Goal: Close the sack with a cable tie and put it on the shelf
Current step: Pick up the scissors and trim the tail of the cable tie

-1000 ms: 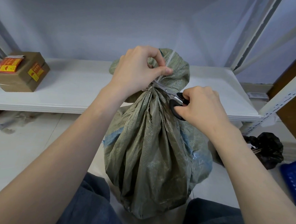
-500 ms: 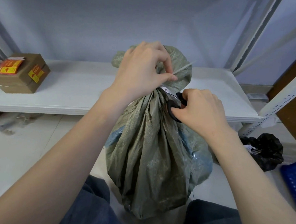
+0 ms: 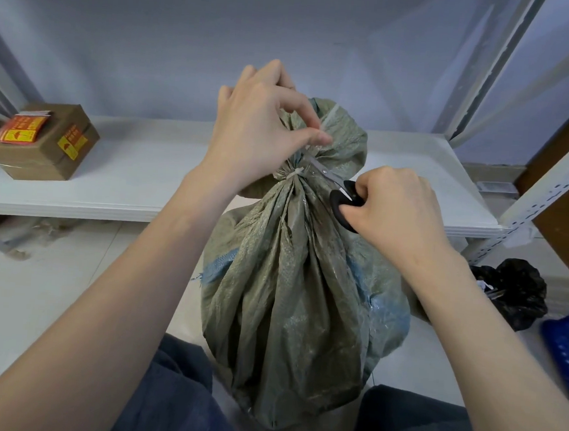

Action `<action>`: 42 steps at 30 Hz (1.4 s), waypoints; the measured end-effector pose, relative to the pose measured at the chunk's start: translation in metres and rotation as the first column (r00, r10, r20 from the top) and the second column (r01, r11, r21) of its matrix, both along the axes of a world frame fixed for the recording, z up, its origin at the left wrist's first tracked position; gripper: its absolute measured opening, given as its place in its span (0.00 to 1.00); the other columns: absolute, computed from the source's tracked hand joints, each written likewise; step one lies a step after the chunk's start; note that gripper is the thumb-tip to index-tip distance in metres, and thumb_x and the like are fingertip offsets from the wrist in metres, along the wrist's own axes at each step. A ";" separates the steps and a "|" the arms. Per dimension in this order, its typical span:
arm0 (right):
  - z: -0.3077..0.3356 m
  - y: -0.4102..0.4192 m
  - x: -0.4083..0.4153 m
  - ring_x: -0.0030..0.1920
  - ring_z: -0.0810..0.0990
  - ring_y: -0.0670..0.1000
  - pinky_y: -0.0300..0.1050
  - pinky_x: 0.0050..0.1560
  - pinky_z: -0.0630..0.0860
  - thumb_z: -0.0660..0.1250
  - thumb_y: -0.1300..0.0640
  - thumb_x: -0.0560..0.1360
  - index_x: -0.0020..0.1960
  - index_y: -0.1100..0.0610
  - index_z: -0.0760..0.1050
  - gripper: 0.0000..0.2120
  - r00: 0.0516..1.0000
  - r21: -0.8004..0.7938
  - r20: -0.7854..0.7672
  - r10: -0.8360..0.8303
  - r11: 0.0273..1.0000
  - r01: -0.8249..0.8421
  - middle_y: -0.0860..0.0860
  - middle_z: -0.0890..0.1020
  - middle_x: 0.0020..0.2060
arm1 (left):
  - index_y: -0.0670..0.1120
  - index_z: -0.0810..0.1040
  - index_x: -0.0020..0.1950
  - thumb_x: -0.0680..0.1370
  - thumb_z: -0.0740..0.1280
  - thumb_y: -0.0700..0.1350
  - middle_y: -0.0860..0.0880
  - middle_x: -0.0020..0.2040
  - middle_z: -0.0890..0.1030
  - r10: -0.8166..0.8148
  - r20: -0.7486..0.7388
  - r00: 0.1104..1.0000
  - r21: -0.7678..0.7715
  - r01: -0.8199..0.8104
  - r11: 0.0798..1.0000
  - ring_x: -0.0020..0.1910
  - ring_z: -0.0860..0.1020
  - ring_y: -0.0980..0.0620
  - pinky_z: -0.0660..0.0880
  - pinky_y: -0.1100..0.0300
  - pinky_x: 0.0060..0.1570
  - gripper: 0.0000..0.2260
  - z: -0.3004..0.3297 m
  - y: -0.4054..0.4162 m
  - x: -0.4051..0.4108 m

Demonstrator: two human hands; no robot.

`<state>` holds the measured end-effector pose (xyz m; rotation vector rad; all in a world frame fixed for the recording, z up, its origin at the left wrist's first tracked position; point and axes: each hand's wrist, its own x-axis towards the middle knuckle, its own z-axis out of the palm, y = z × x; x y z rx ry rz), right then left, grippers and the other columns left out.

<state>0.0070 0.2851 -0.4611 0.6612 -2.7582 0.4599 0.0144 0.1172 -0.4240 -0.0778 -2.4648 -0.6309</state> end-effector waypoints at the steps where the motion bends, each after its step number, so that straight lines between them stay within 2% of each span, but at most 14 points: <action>1: 0.000 0.001 0.000 0.32 0.65 0.61 0.45 0.33 0.61 0.65 0.53 0.67 0.26 0.57 0.58 0.19 1.000 0.003 0.005 -0.014 1.000 0.014 0.53 0.62 0.24 | 0.61 0.77 0.35 0.65 0.74 0.60 0.60 0.38 0.64 -0.004 0.002 1.000 0.005 0.004 1.000 0.48 0.65 0.54 0.56 0.57 0.48 0.08 0.000 0.000 0.000; 8: 0.006 0.005 -0.001 0.35 0.72 0.61 0.45 0.35 0.64 0.65 0.46 0.68 0.29 0.56 0.64 0.18 0.996 0.032 0.047 -0.074 0.997 0.072 0.53 0.69 0.26 | 0.61 0.78 0.37 0.66 0.73 0.60 0.60 0.37 0.67 -0.037 -0.052 0.998 0.048 0.039 0.998 0.46 0.66 0.55 0.58 0.56 0.48 0.07 0.001 0.004 0.002; 10: 0.007 0.006 -0.001 0.38 0.74 0.61 0.45 0.36 0.66 0.64 0.42 0.69 0.35 0.57 0.70 0.17 0.993 0.065 0.099 -0.070 0.996 0.064 0.54 0.74 0.31 | 0.60 0.79 0.37 0.67 0.73 0.59 0.59 0.36 0.69 -0.056 -0.117 0.991 0.110 0.069 0.992 0.41 0.66 0.58 0.62 0.54 0.48 0.06 0.003 0.003 0.004; 12: 0.010 0.008 0.001 0.44 0.75 0.60 0.47 0.40 0.70 0.63 0.39 0.70 0.48 0.58 0.74 0.22 0.983 0.108 0.167 -0.077 0.992 0.060 0.54 0.74 0.43 | 0.59 0.81 0.39 0.69 0.73 0.57 0.59 0.35 0.70 -0.056 -0.197 0.979 0.180 0.092 0.979 0.38 0.66 0.61 0.65 0.56 0.45 0.04 0.008 0.001 0.007; 16: 0.028 0.016 0.005 0.56 0.71 0.60 0.52 0.54 0.71 0.59 0.40 0.73 0.67 0.60 0.61 0.31 0.956 0.092 0.287 -0.066 0.995 0.041 0.56 0.66 0.59 | 0.55 0.83 0.41 0.70 0.74 0.50 0.59 0.35 0.74 -0.039 -0.290 0.956 0.329 0.138 0.934 0.34 0.69 0.61 0.62 0.70 0.36 0.02 0.021 0.000 0.015; 21: 0.065 0.017 0.004 0.64 0.66 0.59 0.52 0.59 0.67 0.55 0.47 0.78 0.71 0.59 0.57 0.26 0.974 0.046 0.225 -0.023 0.999 0.013 0.55 0.63 0.67 | 0.56 0.82 0.40 0.71 0.74 0.48 0.56 0.38 0.80 -0.060 -0.311 0.948 0.341 0.171 0.925 0.34 0.73 0.60 0.64 0.74 0.38 0.03 0.040 -0.001 0.022; 23: 0.079 0.014 -0.003 0.56 0.72 0.62 0.51 0.51 0.69 0.54 0.50 0.80 0.68 0.59 0.61 0.21 0.985 0.045 0.158 -0.067 0.997 0.060 0.58 0.68 0.62 | 0.58 0.81 0.40 0.72 0.74 0.47 0.54 0.41 0.81 -0.067 -0.343 0.937 0.350 0.194 0.917 0.35 0.73 0.60 0.64 0.74 0.39 0.05 0.049 -0.003 0.023; 26: 0.100 0.010 -0.018 0.43 0.72 0.61 0.48 0.40 0.64 0.56 0.53 0.79 0.53 0.59 0.69 0.09 0.995 -0.003 0.001 -0.095 0.995 0.095 0.59 0.74 0.46 | 0.57 0.81 0.39 0.72 0.74 0.45 0.57 0.40 0.82 -0.038 -0.412 0.910 0.384 0.211 0.899 0.35 0.75 0.60 0.65 0.73 0.39 0.07 0.060 -0.009 0.021; 28: 0.117 0.005 -0.028 0.44 0.75 0.63 0.48 0.39 0.64 0.59 0.53 0.78 0.48 0.63 0.71 0.11 0.989 -0.046 -0.084 -0.120 0.992 0.116 0.60 0.76 0.41 | 0.59 0.80 0.37 0.72 0.74 0.45 0.64 0.38 0.82 -0.014 -0.416 0.909 0.417 0.204 0.886 0.34 0.75 0.62 0.66 0.72 0.38 0.09 0.062 -0.014 0.019; 30: 0.132 -0.004 -0.037 0.49 0.76 0.65 0.49 0.40 0.65 0.62 0.53 0.76 0.50 0.63 0.73 0.13 0.976 -0.117 -0.164 -0.143 0.985 0.125 0.62 0.79 0.44 | 0.60 0.79 0.37 0.72 0.73 0.44 0.68 0.36 0.81 -0.015 -0.401 0.916 0.446 0.210 0.870 0.34 0.76 0.63 0.66 0.72 0.37 0.11 0.062 -0.017 0.016; 32: 0.146 -0.017 -0.045 0.50 0.76 0.65 0.50 0.41 0.66 0.64 0.52 0.76 0.52 0.62 0.73 0.13 0.963 -0.195 -0.228 -0.141 0.976 0.096 0.62 0.80 0.47 | 0.59 0.82 0.42 0.73 0.72 0.43 0.64 0.37 0.82 -0.035 -0.401 0.915 0.422 0.219 0.880 0.35 0.76 0.61 0.67 0.71 0.36 0.09 0.062 -0.019 0.009; 36: 0.165 -0.048 -0.069 0.45 0.76 0.63 0.47 0.37 0.63 0.65 0.51 0.74 0.45 0.62 0.76 0.13 0.942 -0.232 -0.315 -0.118 0.972 0.044 0.60 0.79 0.41 | 0.50 0.83 0.53 0.78 0.67 0.44 0.53 0.40 0.78 -0.035 -0.395 0.918 0.346 0.184 0.920 0.38 0.74 0.59 0.68 0.66 0.37 0.08 0.073 -0.020 -0.013; 39: 0.181 -0.068 -0.095 0.39 0.72 0.62 0.46 0.36 0.63 0.64 0.51 0.73 0.39 0.60 0.75 0.12 0.940 -0.257 -0.316 -0.126 0.965 0.043 0.59 0.77 0.36 | 0.49 0.83 0.56 0.79 0.65 0.45 0.51 0.40 0.77 -0.011 -0.348 0.937 0.336 0.136 0.932 0.37 0.74 0.62 0.67 0.71 0.37 0.09 0.089 -0.027 -0.034; 42: 0.197 -0.084 -0.127 0.37 0.70 0.60 0.45 0.36 0.62 0.65 0.54 0.73 0.38 0.61 0.75 0.11 0.960 -0.300 -0.239 -0.145 0.952 0.069 0.56 0.72 0.30 | 0.50 0.83 0.54 0.78 0.66 0.46 0.54 0.40 0.80 0.025 -0.292 0.956 0.392 0.095 0.915 0.36 0.75 0.60 0.69 0.67 0.39 0.08 0.106 -0.039 -0.060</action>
